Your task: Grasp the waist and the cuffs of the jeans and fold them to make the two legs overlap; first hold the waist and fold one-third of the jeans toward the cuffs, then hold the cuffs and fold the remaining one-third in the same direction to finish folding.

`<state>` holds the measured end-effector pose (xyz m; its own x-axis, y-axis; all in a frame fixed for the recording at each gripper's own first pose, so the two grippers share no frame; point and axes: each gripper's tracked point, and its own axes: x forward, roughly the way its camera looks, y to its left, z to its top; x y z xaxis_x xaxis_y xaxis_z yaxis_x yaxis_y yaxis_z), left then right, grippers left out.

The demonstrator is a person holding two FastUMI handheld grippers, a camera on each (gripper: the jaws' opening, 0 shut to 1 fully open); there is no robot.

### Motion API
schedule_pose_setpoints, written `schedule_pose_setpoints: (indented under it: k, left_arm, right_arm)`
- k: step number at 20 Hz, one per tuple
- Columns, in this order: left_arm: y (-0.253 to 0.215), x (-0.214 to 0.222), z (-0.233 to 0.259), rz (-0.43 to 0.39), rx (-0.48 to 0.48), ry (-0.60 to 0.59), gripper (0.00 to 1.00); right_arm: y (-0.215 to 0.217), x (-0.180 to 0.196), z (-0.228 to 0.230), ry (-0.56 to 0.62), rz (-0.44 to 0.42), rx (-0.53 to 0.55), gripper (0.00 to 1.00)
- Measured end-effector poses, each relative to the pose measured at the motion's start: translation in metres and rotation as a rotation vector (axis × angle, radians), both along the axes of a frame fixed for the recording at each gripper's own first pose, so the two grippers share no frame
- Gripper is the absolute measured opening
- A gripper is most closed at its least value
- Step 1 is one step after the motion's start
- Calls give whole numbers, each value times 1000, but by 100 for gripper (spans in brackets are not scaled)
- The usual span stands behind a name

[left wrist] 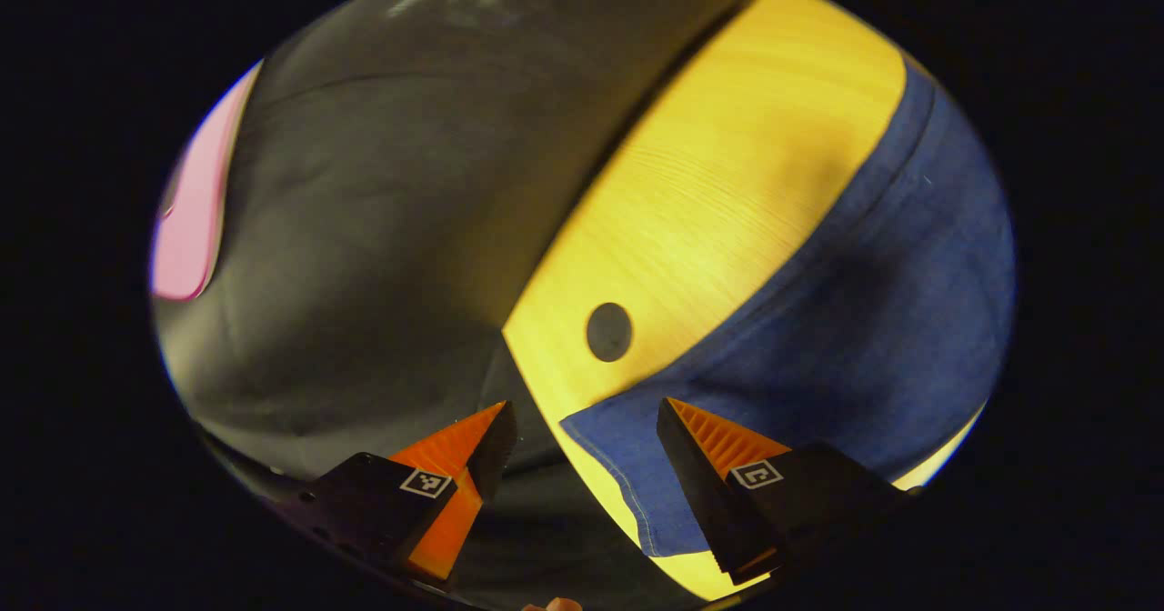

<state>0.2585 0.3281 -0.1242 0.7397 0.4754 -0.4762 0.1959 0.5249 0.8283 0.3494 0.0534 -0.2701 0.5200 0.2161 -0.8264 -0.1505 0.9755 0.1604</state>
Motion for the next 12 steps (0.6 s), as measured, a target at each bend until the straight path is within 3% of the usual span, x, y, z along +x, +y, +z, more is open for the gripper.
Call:
schedule_pose_setpoints:
  k: [1,2,6,12]
  left_arm:
    - [-6,-10,4,22,-46,-46,100]
    - [-7,-19,4,44,-100,-81,95]
    - [-7,-36,1,144,-286,-213,95]
    - [-7,-27,2,228,-350,-264,95]
  right_arm:
    - [-13,-1,7,-24,-16,-20,99]
    - [-29,-3,15,-50,-28,-37,96]
    - [-72,-24,35,-90,-105,-17,98]
    - [-144,-66,4,-30,-238,-47,96]
